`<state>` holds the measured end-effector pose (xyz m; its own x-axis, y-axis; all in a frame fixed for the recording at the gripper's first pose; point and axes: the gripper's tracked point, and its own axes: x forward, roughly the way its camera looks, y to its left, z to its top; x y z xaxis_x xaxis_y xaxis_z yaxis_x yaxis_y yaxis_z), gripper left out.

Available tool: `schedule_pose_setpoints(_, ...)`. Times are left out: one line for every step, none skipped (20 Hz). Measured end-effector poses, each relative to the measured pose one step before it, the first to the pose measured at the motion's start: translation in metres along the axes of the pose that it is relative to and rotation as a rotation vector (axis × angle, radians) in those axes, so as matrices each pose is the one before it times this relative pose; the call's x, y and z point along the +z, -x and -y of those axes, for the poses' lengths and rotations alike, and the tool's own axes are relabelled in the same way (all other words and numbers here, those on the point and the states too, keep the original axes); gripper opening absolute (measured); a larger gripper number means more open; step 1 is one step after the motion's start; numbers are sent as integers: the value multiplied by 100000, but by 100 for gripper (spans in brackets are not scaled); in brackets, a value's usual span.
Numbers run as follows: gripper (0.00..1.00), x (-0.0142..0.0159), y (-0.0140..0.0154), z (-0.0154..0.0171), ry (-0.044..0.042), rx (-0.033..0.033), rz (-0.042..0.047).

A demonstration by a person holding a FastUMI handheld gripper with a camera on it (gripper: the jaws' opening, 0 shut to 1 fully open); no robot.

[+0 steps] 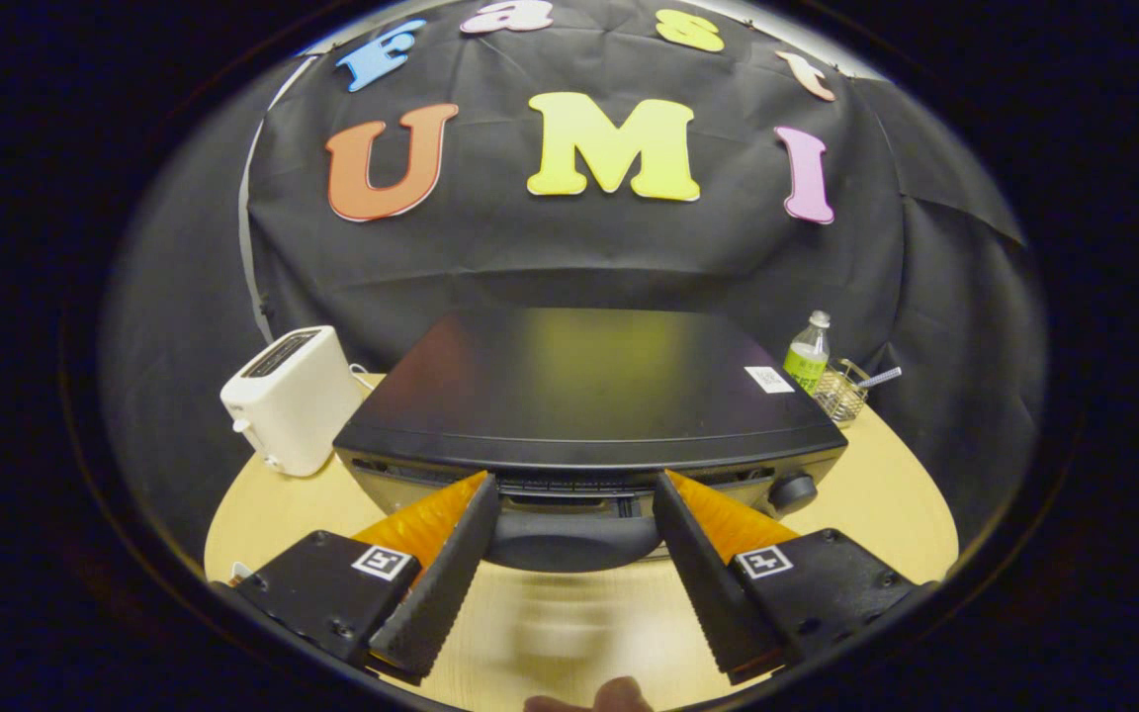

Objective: Open the toaster oven, put the food inside, and close the toaster oven door.

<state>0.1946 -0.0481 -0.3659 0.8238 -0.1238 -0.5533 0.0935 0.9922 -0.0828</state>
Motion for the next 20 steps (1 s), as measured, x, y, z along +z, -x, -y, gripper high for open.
schedule_pose_setpoints(100, -735, 678, 17, -973, 250, -830)
schedule_pose_setpoints(100, -989, 592, 165, -646, -202, -2292)
schedule_pose_setpoints(100, -854, 988, 137, -578, -446, -1404)
schedule_pose_setpoints(100, -1062, 109, -62, 1808, -200, -1429)
schedule_pose_setpoints(100, -953, 627, 131, 1048, -433, 44)
schedule_pose_setpoints(100, -1009, 373, -91, -173, -70, -1711)
schedule_pose_setpoints(100, -1403, 694, -113, -575, 50, -1932)
schedule_pose_setpoints(100, -1368, 266, -28, -192, 269, -3115)
schedule_pose_setpoints(100, -1277, 162, -29, -674, 402, -2486)
schedule_pose_setpoints(100, -1330, -47, 27, -1410, 636, -2359)
schedule_pose_setpoints(100, -1097, -149, -4, -2003, 678, -2239)
schedule_pose_setpoints(100, -1086, -214, 33, -988, 548, -1813)
schedule_pose_setpoints(100, -853, -247, -17, -25, 558, -2160)
schedule_pose_setpoints(100, -833, -216, -90, 138, 921, -2248)
schedule_pose_setpoints(100, -252, 26, 134, 230, 73, -745)
schedule_pose_setpoints(100, 15, 51, 172, 437, -287, 50)
schedule_pose_setpoints(100, -17, 97, -152, 108, 222, -44)
schedule_pose_setpoints(100, 139, 277, -121, 441, 706, 111)
schedule_pose_setpoints(100, 221, 163, 203, 1287, -72, 832)
schedule_pose_setpoints(100, 371, 403, 11, 1463, 524, 767)
